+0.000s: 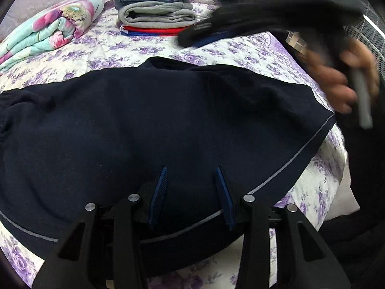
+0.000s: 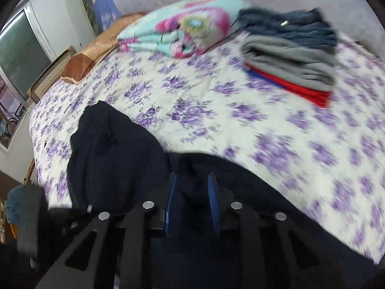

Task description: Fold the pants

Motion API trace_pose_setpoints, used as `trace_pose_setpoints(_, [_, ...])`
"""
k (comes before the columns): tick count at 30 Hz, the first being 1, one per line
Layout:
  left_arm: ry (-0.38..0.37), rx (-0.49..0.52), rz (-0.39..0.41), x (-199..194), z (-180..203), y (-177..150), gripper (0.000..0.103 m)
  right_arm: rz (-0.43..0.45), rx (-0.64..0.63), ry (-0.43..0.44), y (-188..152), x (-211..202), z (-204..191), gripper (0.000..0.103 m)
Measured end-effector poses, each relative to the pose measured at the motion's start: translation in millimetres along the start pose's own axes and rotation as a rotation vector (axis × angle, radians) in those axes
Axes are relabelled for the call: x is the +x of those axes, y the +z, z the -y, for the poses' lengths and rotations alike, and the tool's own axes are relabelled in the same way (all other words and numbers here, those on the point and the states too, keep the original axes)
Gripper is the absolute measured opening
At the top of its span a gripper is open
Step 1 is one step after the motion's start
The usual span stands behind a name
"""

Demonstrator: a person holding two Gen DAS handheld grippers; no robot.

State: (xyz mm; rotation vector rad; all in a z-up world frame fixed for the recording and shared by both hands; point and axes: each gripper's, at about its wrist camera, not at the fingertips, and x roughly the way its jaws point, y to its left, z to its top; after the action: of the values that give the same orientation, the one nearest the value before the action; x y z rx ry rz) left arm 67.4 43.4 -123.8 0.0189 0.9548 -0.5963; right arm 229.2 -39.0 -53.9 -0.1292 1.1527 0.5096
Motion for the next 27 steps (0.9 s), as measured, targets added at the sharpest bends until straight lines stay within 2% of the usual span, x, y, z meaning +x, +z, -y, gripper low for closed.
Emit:
trace_pose_setpoints(4, [-0.016, -0.005, 0.003, 0, -3, 0, 0.04, -0.044, 0.031, 0.053, 8, 24, 2, 0.027])
trace_pose_setpoints(12, [-0.031, 0.0, 0.005, 2, -3, -1, 0.041, -0.121, -0.031, 0.032, -14, 47, -13, 0.027])
trace_pose_setpoints(13, [-0.033, 0.001, 0.005, 2, -3, -1, 0.041, -0.114, -0.042, 0.022, -16, 47, -15, 0.027])
trace_pose_setpoints(14, [-0.034, 0.003, 0.005, 3, -3, -1, 0.042, -0.093, -0.048, 0.006, -18, 47, -17, 0.02])
trace_pose_setpoints(15, [-0.035, 0.005, 0.005, 3, -2, -1, 0.043, -0.081, -0.051, 0.006, -18, 47, -18, 0.007])
trace_pose_setpoints(16, [-0.034, 0.006, 0.005, 4, -2, 0, 0.043, -0.072, -0.051, 0.0, -17, 46, -18, 0.004])
trace_pose_setpoints(18, [-0.037, 0.002, 0.003, 4, -3, 2, 0.043, -0.013, -0.036, -0.032, -7, 33, -18, 0.004])
trace_pose_setpoints(21, [-0.047, -0.012, 0.008, 4, -6, 2, 0.043, 0.064, -0.007, -0.052, 26, 10, -9, 0.004])
trace_pose_setpoints(23, [-0.039, -0.017, 0.009, 5, -8, 3, 0.043, 0.025, -0.005, -0.06, 44, 24, 0, 0.004])
trace_pose_setpoints(27, [-0.042, -0.027, -0.004, 8, -11, 0, 0.043, -0.101, 0.001, -0.102, 45, 87, 16, 0.004])
